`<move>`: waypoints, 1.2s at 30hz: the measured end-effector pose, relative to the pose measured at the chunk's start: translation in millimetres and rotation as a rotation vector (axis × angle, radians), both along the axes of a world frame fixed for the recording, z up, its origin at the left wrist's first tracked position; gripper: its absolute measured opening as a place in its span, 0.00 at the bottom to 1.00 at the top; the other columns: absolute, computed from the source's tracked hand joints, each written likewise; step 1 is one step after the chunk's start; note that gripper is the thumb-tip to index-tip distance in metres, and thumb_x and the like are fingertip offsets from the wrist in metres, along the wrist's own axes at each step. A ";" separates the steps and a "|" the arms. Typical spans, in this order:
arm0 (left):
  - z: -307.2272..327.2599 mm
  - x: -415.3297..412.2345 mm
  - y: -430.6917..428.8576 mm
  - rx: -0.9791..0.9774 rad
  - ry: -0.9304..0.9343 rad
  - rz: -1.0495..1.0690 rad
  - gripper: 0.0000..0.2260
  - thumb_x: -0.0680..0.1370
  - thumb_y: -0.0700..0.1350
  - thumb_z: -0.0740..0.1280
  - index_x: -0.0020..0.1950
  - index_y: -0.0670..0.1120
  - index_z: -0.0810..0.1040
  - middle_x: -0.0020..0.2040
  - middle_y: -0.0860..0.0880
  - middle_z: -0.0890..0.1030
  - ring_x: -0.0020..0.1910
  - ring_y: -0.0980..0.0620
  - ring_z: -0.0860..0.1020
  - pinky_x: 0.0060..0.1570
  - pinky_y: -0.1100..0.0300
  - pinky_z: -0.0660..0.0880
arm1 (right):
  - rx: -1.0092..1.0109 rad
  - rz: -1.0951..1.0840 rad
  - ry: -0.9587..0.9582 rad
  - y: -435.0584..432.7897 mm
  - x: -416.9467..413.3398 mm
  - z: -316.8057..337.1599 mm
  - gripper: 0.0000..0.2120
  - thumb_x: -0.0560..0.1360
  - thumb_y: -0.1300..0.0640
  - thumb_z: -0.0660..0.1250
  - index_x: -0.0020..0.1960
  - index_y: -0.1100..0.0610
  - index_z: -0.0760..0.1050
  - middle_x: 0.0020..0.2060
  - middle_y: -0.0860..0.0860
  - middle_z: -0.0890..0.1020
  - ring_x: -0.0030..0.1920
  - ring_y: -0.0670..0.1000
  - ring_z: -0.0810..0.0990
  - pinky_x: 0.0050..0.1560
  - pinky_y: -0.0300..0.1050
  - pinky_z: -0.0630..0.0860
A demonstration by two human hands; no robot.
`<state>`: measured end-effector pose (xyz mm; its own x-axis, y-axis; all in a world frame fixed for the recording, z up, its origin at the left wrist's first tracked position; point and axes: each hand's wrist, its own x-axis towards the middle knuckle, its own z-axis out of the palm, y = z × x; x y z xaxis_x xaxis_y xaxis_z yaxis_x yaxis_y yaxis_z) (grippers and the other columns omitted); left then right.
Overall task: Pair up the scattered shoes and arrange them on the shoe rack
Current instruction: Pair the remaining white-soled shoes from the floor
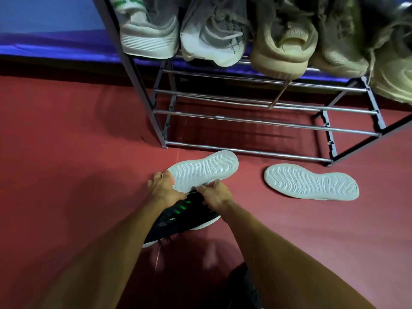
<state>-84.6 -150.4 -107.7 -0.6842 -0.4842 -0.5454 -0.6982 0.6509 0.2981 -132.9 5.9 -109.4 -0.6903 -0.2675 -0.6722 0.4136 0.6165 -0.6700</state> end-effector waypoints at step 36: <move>123.2 95.1 87.7 1.378 -0.006 0.514 0.35 0.66 0.60 0.78 0.66 0.41 0.77 0.58 0.33 0.80 0.53 0.34 0.81 0.36 0.56 0.75 | -0.388 -0.104 0.007 144.2 59.5 136.0 0.13 0.75 0.55 0.72 0.58 0.52 0.79 0.42 0.48 0.85 0.36 0.46 0.79 0.38 0.40 0.71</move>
